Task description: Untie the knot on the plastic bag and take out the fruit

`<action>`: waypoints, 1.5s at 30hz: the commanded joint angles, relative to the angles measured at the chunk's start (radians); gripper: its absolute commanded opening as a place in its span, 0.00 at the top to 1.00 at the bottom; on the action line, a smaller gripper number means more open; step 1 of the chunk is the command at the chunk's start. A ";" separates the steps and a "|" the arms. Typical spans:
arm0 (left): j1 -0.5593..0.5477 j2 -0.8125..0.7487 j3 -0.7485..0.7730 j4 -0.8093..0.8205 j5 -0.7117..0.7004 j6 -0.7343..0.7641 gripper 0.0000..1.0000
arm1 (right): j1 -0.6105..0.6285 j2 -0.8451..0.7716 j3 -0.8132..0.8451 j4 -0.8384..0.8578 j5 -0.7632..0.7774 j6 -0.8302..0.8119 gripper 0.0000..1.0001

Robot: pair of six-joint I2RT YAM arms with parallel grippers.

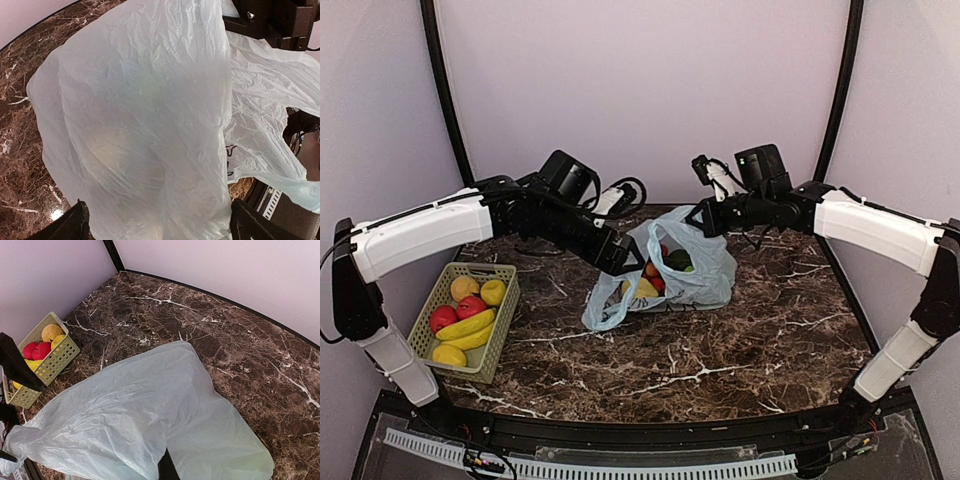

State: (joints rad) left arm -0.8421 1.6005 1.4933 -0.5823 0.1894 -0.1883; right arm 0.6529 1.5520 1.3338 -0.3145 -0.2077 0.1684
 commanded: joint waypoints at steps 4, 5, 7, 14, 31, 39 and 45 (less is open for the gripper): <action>0.031 0.049 0.033 -0.006 0.076 0.069 0.39 | 0.008 -0.045 -0.004 0.004 -0.002 -0.015 1.00; 0.033 0.051 0.028 0.006 0.101 0.073 0.49 | 0.008 -0.047 -0.008 -0.001 0.000 -0.016 1.00; 0.037 0.055 0.023 0.019 0.134 0.086 0.64 | 0.008 -0.052 -0.016 -0.011 0.005 -0.019 1.00; 0.061 0.018 -0.042 0.110 0.154 0.124 0.99 | 0.027 -0.071 -0.048 -0.093 0.038 -0.012 0.76; 0.215 -0.162 -0.274 0.302 0.125 0.127 0.99 | 0.171 -0.195 -0.313 -0.426 0.375 0.368 0.18; 0.218 -0.161 -0.296 0.305 0.147 0.133 0.99 | 0.201 -0.245 -0.255 -0.420 0.349 0.365 0.18; 0.218 -0.156 -0.302 0.310 0.175 0.131 0.99 | 0.344 -0.274 -0.079 -0.295 0.337 0.287 0.20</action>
State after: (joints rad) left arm -0.6315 1.4719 1.2053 -0.2855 0.3477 -0.0635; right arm 0.9169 1.3212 1.1427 -0.7105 0.1326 0.5076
